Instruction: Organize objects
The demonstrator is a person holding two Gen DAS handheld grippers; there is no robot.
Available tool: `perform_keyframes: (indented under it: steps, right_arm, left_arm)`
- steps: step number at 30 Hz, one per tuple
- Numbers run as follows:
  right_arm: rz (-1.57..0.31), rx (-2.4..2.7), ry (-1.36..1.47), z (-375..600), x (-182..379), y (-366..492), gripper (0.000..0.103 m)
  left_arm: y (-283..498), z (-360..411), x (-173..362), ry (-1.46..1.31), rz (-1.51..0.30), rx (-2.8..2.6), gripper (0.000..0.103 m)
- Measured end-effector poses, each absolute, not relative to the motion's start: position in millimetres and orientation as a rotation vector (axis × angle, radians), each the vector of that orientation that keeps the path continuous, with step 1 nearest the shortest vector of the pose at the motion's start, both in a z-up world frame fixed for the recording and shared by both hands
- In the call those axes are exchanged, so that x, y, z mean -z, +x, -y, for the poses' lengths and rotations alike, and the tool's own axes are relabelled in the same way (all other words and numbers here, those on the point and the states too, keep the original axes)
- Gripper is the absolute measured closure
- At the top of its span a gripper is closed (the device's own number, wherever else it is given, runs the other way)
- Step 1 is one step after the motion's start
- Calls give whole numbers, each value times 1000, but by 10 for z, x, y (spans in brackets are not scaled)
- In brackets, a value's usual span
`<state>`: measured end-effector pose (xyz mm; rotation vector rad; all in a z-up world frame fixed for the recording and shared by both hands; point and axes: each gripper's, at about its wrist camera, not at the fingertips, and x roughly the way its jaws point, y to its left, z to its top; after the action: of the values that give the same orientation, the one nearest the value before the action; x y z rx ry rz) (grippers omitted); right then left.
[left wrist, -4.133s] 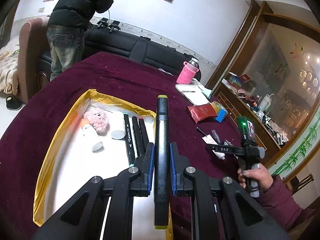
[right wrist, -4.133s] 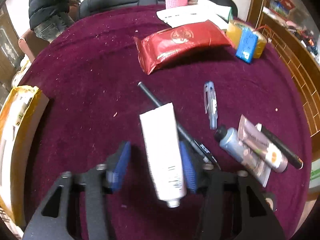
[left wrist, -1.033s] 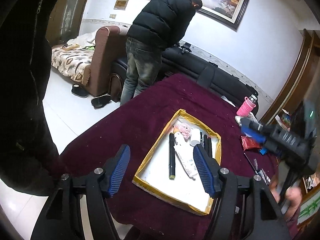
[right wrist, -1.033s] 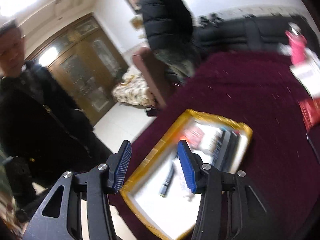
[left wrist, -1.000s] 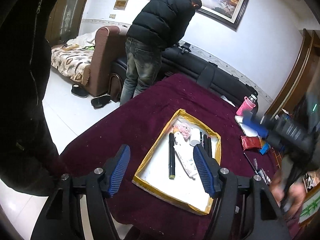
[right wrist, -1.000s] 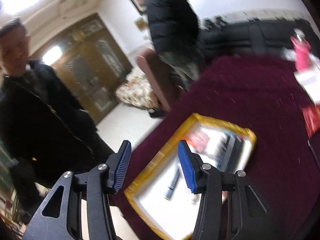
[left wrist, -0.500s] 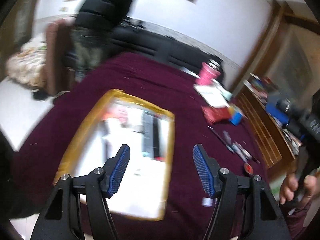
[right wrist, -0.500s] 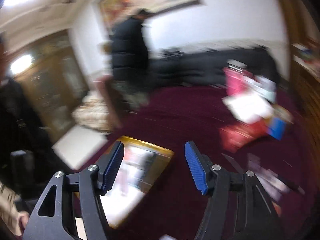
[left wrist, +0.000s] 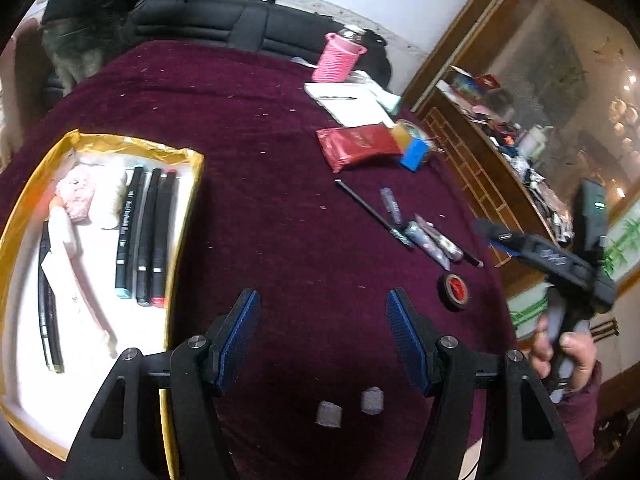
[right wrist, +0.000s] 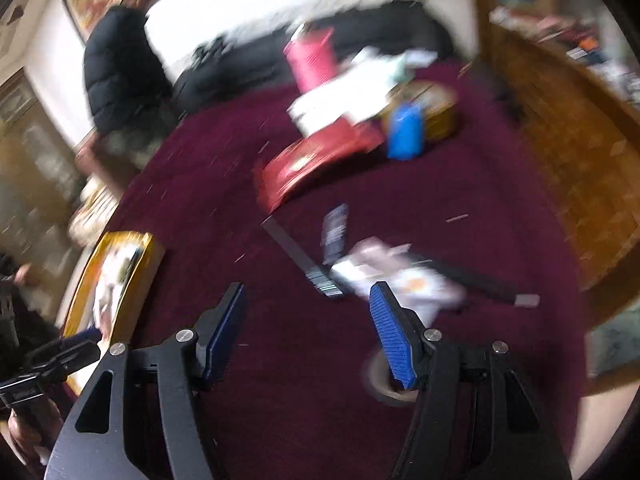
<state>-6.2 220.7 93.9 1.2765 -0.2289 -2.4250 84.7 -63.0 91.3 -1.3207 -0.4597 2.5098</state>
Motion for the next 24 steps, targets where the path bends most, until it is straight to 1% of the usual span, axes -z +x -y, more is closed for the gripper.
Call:
perform_keyframes:
  steps: [2,5,11,16,20,24]
  right_arm:
    - [252,2313,1323,-2035,-702,-239,40]
    - [296,2227,1361,-1890,-502,-502,41]
    - [298,2193,1420,-1766,-274,-865,41]
    - [298,2199,1493,-1782,-111,-969,40]
    - [331,2176,1492,-1784,-129,-912,40]
    - [369,2075,1498,-1607,-125,-774,40]
  left_arm:
    - [815,686,-890,-1347,476,-2528,43]
    - [735,750,-834,-1371,479,-2547,43]
    - [632,675,-640,-1420,431,-2544,44]
    - [598,597,-520,-1472,386,-2518,44]
    - [633,597,-545,-1464,312,-2574,44]
    - [664,652,-539,-1471,311,-2586,44]
